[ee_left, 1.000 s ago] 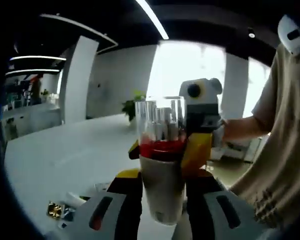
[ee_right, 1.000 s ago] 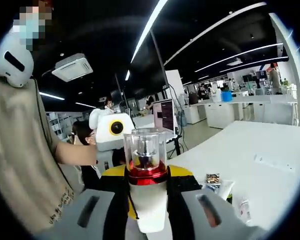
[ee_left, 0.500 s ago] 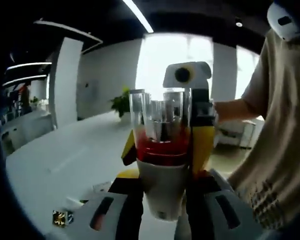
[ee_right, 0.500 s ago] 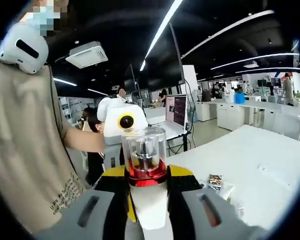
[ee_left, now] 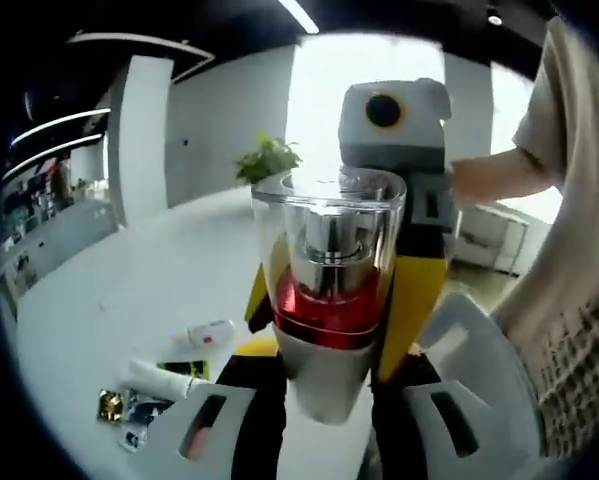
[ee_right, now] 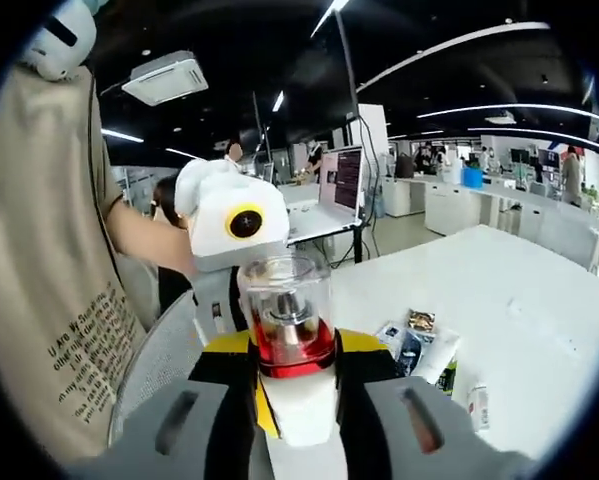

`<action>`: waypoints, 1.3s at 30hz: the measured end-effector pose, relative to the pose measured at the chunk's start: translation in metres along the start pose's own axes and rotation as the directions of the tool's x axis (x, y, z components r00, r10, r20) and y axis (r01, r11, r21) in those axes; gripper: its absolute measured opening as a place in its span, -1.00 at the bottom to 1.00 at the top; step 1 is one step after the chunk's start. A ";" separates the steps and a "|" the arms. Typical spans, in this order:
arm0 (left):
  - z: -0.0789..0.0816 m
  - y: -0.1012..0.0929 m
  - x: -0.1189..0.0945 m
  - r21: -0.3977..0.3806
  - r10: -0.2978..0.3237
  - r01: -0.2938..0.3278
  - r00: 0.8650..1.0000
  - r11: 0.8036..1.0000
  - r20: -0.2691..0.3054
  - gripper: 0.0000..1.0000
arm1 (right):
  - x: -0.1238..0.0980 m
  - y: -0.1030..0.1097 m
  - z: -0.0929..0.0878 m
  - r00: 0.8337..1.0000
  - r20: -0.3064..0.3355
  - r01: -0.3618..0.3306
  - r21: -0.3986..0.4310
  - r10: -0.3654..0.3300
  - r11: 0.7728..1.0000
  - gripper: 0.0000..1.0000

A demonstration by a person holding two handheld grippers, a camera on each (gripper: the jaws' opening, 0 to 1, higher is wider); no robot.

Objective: Arrange the skincare products in the storage area until every visible bottle or jar stands upright without overlapping.

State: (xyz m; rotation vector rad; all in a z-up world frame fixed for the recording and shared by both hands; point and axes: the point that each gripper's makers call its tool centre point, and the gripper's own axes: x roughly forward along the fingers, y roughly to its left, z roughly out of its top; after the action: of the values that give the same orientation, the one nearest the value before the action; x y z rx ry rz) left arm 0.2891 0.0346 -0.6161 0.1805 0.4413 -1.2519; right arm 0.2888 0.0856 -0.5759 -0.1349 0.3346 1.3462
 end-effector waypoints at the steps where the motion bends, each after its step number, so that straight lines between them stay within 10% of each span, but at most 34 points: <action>1: -0.005 0.000 0.002 -0.003 0.000 0.000 1.000 1.000 -0.013 -0.42 | 0.001 -0.001 -0.005 1.000 -0.003 0.002 0.011 -0.002 1.000 -0.43; 16: -0.068 0.011 0.038 0.031 0.054 -0.050 0.987 0.998 -0.152 -0.41 | 0.011 -0.015 -0.071 0.989 -0.120 0.090 0.047 -0.084 0.995 -0.42; 39: -0.088 0.010 0.050 0.021 0.064 -0.061 0.985 0.998 -0.160 -0.40 | 0.011 -0.016 -0.095 0.968 -0.188 0.170 0.011 -0.165 0.985 -0.42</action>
State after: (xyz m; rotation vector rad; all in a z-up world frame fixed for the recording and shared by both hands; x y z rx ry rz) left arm 0.2912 0.0262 -0.7172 0.3079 0.5603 -1.1840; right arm 0.2917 0.0652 -0.6707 -0.2625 0.4888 1.1636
